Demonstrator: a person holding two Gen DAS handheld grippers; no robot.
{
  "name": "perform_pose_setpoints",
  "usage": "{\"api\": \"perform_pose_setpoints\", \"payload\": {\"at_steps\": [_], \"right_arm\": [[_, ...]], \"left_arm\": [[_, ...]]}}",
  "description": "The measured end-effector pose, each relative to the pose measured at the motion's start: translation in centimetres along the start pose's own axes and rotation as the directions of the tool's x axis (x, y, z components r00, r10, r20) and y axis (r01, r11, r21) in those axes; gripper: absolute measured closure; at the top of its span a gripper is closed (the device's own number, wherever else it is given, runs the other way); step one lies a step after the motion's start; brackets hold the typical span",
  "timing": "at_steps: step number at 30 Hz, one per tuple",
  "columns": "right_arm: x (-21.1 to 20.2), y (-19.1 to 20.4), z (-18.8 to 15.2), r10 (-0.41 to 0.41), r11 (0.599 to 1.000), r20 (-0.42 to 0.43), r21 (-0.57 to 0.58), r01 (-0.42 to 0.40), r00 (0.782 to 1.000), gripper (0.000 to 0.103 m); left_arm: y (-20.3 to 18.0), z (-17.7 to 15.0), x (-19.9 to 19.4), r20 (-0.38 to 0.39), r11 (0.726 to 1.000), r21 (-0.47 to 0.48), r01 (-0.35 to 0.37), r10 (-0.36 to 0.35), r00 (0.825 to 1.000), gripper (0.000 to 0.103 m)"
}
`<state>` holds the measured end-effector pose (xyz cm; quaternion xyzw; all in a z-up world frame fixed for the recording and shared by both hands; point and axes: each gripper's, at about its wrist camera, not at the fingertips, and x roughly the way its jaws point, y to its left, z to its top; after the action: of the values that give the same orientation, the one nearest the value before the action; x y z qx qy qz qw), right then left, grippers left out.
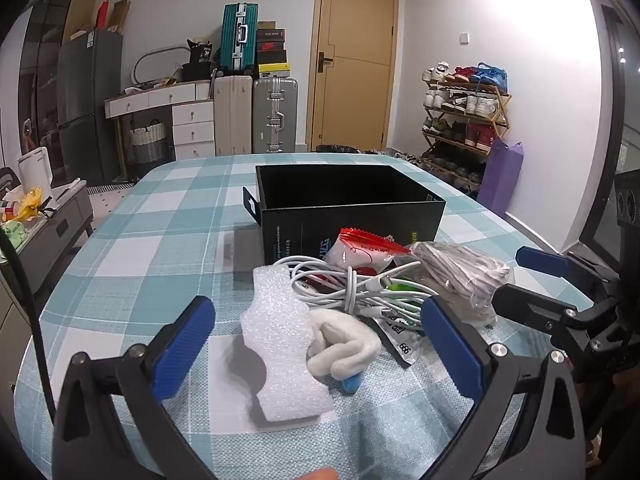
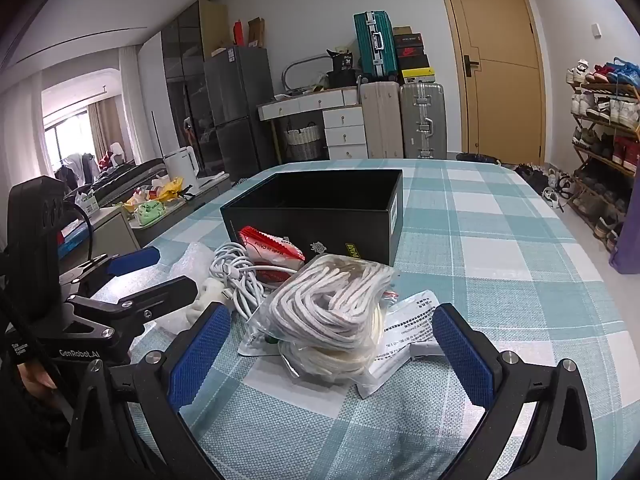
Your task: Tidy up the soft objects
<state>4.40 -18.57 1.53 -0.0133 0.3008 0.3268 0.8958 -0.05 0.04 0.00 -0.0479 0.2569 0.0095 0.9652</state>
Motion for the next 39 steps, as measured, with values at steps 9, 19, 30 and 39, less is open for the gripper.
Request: {"api": "perform_pose_setpoints", "payload": {"at_steps": [9, 19, 30, 39], "right_arm": [[-0.07, 0.04, -0.07, -0.003, 1.0, -0.001, -0.004, 0.003, 1.0, 0.0], [0.07, 0.01, 0.0, -0.002, 1.0, -0.002, -0.003, 0.002, 1.0, 0.0], [0.07, 0.02, -0.02, -0.002, 1.0, -0.001, -0.004, 0.002, 1.0, 0.0], [0.1, 0.05, -0.04, -0.002, 1.0, -0.002, -0.004, 0.002, 1.0, 0.0]], "left_arm": [[-0.01, 0.01, 0.04, -0.006, 1.0, 0.002, 0.0, 0.0, 1.0, 0.0], [-0.01, 0.01, 0.04, -0.007, 1.0, 0.002, 0.0, 0.0, 1.0, 0.0], [-0.02, 0.02, 0.0, -0.006, 1.0, 0.004, 0.0, 0.0, 1.0, 0.0], [-0.03, 0.01, 0.01, -0.006, 1.0, 0.005, 0.0, 0.0, 1.0, 0.0]]}}
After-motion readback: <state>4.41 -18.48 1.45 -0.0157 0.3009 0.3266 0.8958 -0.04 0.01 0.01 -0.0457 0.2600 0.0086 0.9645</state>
